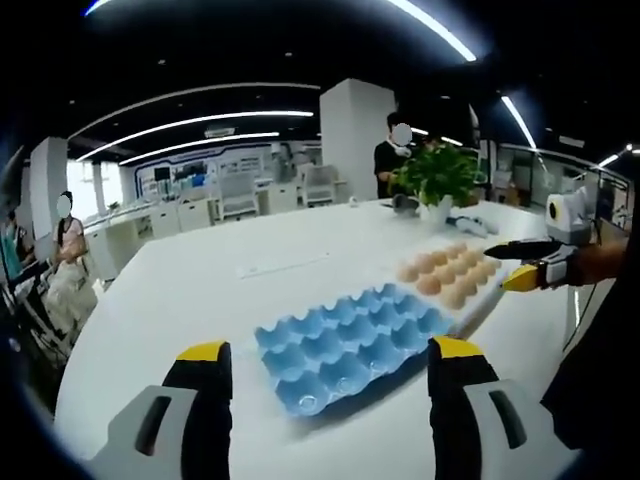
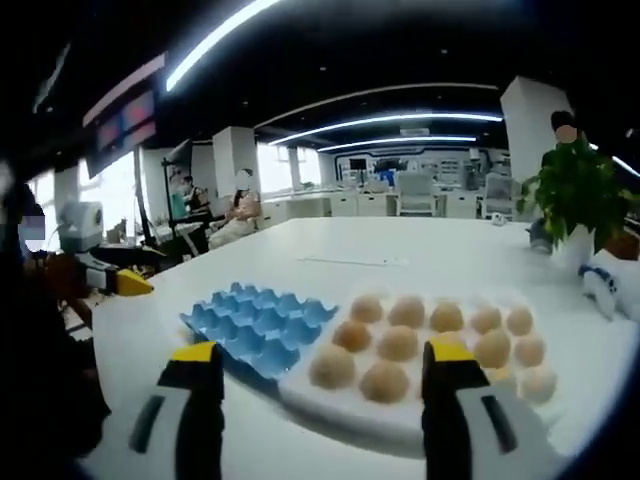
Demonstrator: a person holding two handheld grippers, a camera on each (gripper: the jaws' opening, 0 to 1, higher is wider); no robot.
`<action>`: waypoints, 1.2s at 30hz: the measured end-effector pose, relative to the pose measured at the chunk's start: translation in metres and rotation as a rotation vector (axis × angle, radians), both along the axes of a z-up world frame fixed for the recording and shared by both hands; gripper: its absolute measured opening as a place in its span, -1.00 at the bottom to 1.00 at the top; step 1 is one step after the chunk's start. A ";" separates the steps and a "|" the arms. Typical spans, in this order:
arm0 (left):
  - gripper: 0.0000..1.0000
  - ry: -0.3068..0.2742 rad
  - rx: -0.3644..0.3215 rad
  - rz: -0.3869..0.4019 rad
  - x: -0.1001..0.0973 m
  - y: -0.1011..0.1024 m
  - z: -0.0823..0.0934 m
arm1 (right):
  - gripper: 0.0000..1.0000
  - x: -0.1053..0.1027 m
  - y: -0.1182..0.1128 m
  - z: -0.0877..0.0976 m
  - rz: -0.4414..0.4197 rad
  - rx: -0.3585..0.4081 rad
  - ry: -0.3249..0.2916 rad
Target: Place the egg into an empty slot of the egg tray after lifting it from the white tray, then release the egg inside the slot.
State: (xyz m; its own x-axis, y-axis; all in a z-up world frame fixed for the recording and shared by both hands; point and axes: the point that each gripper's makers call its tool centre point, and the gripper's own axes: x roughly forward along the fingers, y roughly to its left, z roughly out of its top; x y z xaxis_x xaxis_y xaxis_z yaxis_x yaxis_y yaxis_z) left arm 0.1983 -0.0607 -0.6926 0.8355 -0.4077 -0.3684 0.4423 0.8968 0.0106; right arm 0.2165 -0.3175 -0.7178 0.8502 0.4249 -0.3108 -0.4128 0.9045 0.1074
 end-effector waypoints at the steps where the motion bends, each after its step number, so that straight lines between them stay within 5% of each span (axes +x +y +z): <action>1: 0.61 0.009 -0.020 0.003 -0.001 -0.001 0.000 | 0.54 0.003 0.003 0.000 0.002 0.002 0.009; 4: 0.61 0.041 -0.063 0.025 -0.001 0.000 0.000 | 0.42 0.008 0.005 -0.005 -0.010 -0.110 0.025; 15: 0.57 0.087 -0.123 0.074 -0.002 0.017 -0.001 | 0.04 0.021 0.038 -0.018 -0.018 -0.160 0.068; 26: 0.55 0.090 -0.123 0.048 0.000 0.024 -0.004 | -0.21 0.038 0.027 -0.041 -0.112 -0.164 0.154; 36: 0.53 0.091 -0.092 0.034 0.003 0.027 -0.006 | -0.43 0.036 0.024 -0.060 -0.099 -0.233 0.222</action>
State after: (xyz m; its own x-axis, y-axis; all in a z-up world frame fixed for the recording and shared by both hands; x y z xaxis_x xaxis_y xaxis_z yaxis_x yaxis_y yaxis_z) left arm 0.2014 -0.0335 -0.6987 0.8143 -0.4152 -0.4055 0.4071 0.9066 -0.1108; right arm 0.2521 -0.2939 -0.7781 0.7846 0.2391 -0.5721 -0.3109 0.9500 -0.0294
